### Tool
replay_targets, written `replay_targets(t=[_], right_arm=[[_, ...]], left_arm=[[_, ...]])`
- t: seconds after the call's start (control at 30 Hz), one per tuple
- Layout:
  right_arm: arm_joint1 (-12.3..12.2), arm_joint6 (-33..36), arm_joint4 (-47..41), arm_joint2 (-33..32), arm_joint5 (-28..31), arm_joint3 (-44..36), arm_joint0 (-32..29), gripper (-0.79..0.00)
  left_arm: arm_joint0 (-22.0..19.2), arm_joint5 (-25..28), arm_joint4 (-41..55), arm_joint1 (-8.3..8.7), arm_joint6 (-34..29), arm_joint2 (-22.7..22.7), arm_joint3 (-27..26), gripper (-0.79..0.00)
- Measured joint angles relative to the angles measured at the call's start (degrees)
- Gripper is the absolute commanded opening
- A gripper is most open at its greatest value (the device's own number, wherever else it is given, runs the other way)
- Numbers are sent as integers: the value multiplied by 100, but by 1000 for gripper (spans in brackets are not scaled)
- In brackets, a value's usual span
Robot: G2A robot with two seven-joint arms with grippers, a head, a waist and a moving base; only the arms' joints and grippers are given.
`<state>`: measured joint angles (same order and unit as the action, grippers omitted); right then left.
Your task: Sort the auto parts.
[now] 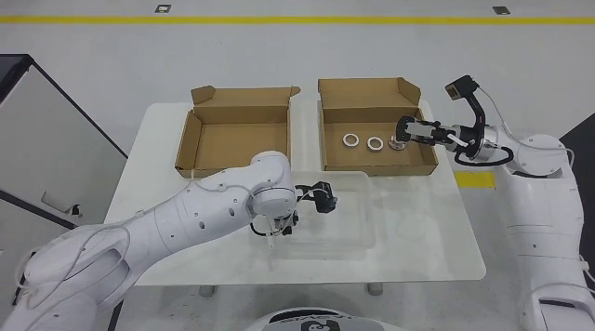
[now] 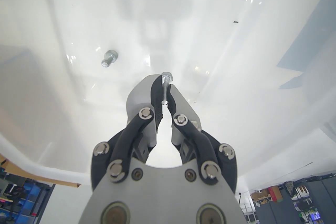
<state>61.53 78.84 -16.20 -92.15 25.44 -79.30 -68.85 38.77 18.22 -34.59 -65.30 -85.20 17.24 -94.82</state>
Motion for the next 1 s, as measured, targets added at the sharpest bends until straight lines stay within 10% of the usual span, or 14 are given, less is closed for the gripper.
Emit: replay_targets(t=[0.53,1.0], right_arm=[[0,0,0,0,0,0,0,0],[0,0,0,0,0,0,0,0]], left_arm=[[-584,-194,848,734,-281,1130,-2212,-785],[-631,-208,813,784,-262,1181,-2235,-785]])
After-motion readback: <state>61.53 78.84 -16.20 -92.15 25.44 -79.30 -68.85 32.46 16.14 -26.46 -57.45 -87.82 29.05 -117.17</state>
